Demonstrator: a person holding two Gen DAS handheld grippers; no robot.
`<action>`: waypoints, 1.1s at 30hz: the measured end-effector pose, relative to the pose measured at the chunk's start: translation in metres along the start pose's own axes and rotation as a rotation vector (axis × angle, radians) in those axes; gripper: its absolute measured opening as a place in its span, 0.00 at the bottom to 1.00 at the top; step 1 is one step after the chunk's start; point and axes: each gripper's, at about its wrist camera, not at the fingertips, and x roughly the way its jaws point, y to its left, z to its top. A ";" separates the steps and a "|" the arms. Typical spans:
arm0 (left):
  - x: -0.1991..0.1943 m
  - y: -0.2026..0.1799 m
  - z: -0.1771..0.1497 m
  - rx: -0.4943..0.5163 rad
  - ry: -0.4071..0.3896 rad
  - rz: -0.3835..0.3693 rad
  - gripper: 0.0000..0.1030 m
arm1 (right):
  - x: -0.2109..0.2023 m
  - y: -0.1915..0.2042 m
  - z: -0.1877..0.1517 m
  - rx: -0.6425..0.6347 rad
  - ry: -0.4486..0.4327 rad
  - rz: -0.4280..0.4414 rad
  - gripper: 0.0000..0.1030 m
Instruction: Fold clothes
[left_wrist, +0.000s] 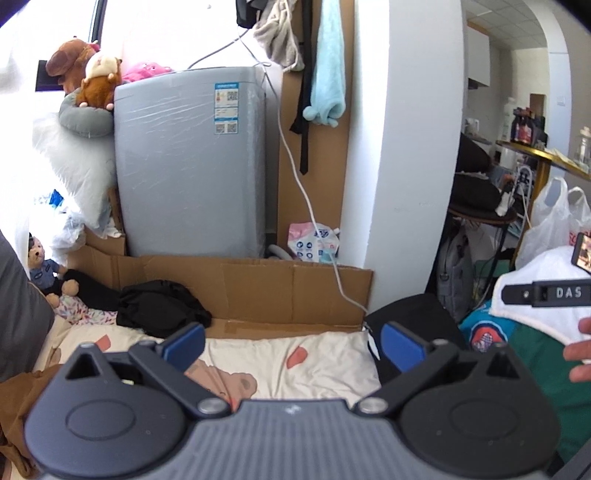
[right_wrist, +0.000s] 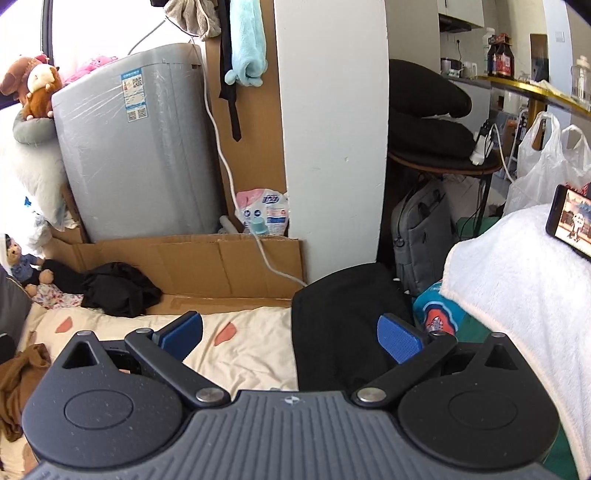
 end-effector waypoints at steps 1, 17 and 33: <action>0.001 -0.001 -0.001 -0.009 0.005 -0.009 1.00 | -0.002 0.000 -0.001 0.005 -0.003 0.007 1.00; -0.010 0.017 -0.003 -0.156 0.031 0.029 1.00 | -0.039 0.018 -0.026 -0.027 -0.038 0.059 1.00; -0.014 0.009 -0.028 -0.112 0.104 0.090 1.00 | -0.034 0.033 -0.044 -0.025 0.002 0.135 1.00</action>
